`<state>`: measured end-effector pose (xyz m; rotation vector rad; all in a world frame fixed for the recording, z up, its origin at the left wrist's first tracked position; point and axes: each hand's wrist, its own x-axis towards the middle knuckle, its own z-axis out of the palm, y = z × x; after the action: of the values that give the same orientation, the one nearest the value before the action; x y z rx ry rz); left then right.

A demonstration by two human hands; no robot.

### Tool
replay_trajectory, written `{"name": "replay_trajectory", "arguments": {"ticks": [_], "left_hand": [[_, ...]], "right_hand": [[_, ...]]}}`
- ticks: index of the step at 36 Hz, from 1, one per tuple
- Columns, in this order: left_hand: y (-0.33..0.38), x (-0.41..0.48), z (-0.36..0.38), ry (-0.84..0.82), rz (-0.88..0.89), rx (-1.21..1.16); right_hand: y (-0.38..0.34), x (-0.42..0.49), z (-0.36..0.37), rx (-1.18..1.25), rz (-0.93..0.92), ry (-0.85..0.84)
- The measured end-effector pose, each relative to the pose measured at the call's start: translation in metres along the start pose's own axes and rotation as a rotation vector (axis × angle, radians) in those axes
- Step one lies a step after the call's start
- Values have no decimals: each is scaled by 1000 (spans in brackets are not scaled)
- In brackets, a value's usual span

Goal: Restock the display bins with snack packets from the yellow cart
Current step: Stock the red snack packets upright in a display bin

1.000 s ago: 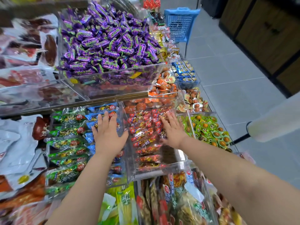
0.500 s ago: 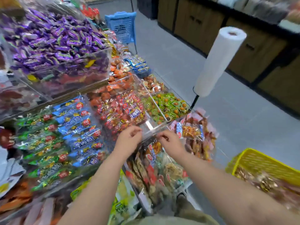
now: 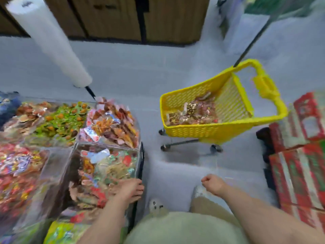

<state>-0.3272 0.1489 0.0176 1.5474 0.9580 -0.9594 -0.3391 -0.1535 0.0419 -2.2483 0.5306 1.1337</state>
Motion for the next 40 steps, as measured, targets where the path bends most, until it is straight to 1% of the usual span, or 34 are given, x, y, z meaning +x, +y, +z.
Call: {"name": "replay_trajectory", "arguments": {"ticks": [2,6,9,13,16,21,24,27,30,33,37,40], "left_hand": [[7,3,21,10,-28,47],[27,7,70,-4,-26,157],[48,6,107,12,4,268],[73,10,150,11,85,418],[88,13,175,0,124,447],[109,19,190,-23,106,476],[127,30,186,-12,59,462],[155,46,183,-3,-5,376],[191,66,185,14,-15,367],[235,86,187,-16,16,463],[296,103,186,-62,132,667],[337,118,185,-85,171,763]], "right_hand": [[36,-3,-8,66,74,-6],[98,-7,-26,324,261,12],[135,-7,-42,534,369,8],[169,6,-74,677,427,30],[176,21,-103,733,421,54],[164,43,-146,816,390,67],[149,58,-166,792,371,72],[131,74,-180,762,379,69],[113,89,-186,736,402,49],[92,101,-191,779,409,50],[53,114,-206,859,407,40],[22,131,-228,862,365,45]]}}
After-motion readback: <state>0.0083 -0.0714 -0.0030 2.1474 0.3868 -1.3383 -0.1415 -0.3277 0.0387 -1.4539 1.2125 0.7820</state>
